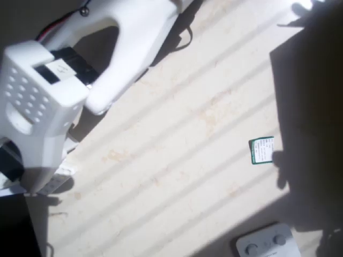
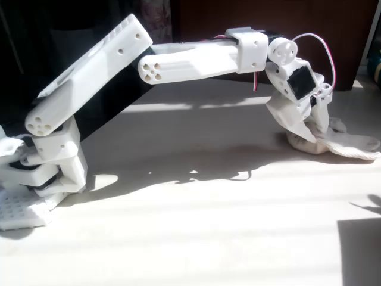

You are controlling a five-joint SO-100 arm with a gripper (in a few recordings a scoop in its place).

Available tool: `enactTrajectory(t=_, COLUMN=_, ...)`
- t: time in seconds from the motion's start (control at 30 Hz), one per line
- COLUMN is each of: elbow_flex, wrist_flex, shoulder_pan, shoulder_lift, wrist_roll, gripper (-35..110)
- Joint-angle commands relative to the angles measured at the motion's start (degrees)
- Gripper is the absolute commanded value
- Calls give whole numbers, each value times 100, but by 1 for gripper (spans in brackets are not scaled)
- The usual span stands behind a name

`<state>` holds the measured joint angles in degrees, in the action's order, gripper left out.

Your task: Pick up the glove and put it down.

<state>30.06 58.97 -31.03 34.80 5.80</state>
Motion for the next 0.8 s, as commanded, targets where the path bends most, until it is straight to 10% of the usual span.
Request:
enactTrajectory(t=0.0, elbow_flex=-167, wrist_flex=18, shoulder_pan=26, shoulder_lift=70, wrist_roll=53, gripper=0)
enactTrajectory(t=0.77, elbow_flex=-220, wrist_flex=1125, shoulder_pan=1107, shoulder_lift=1749, wrist_roll=62, gripper=0)
